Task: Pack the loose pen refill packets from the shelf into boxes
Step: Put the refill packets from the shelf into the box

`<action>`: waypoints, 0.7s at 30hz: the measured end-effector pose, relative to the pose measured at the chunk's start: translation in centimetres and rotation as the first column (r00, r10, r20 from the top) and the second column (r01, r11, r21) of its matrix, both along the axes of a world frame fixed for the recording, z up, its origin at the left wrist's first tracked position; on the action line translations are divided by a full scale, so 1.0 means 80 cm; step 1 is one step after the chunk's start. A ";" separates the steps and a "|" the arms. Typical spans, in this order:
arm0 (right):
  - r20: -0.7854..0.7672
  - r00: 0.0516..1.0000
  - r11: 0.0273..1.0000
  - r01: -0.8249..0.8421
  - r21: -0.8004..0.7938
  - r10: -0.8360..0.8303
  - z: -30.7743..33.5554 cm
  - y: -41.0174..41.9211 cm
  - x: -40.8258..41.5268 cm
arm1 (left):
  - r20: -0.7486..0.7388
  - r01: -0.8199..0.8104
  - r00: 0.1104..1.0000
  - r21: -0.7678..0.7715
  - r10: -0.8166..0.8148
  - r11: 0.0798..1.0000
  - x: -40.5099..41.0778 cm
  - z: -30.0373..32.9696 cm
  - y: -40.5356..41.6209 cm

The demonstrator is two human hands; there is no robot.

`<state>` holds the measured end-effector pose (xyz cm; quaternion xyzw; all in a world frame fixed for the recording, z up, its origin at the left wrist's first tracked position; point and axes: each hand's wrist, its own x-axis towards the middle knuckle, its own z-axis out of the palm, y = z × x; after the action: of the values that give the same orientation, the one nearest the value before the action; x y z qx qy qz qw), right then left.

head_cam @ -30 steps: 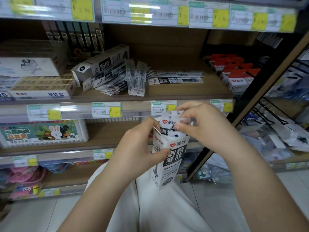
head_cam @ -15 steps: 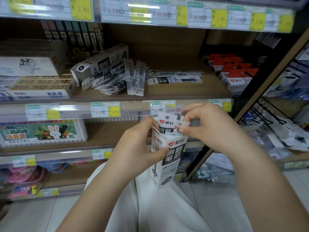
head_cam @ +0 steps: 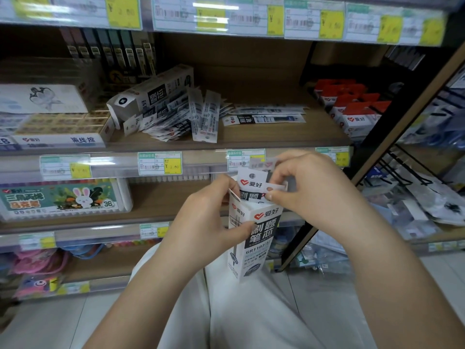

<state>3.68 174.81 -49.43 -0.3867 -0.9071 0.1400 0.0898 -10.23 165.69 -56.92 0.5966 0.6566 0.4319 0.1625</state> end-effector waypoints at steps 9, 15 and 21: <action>0.142 0.989 0.993 0.056 -0.101 -0.041 0.007 0.003 -0.007 | -0.009 0.002 1.000 -0.015 -0.002 1.000 0.004 -0.001 0.003; 0.281 0.959 0.987 0.074 -0.141 -0.032 0.017 0.001 -0.012 | -0.010 0.004 1.000 -0.022 -0.004 1.000 0.007 0.000 0.002; 0.274 0.962 0.980 0.036 -0.194 0.018 0.017 0.007 -0.017 | -0.017 -0.007 1.000 -0.032 0.006 0.999 0.009 0.000 0.002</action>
<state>2.34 175.38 -48.10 -0.4135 -0.8906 0.1739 -0.0749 -9.54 165.81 -56.90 0.5955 0.6667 0.4167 0.1650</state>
